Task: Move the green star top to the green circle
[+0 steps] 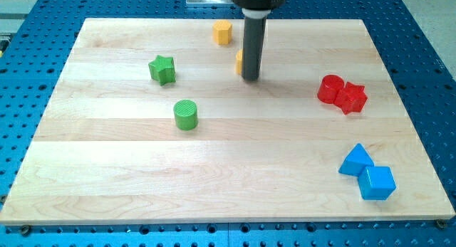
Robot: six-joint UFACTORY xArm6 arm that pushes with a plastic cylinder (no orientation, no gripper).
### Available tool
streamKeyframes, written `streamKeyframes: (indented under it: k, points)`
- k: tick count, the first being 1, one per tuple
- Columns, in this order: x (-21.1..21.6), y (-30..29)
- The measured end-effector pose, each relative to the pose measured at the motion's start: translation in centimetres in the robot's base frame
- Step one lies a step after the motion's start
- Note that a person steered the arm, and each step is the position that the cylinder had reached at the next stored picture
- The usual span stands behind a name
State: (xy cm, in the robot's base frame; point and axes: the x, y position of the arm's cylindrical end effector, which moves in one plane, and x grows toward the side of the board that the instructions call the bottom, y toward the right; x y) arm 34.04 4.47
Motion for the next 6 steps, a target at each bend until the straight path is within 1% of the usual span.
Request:
streamKeyframes:
  k: [1, 2, 3, 4, 5, 6]
  points:
    - [-4.0, 0.0]
    - [-5.3, -1.2]
    - [-0.9, -6.4]
    - [4.6, -13.7]
    - [9.1, -21.3]
    - [7.5, -24.3]
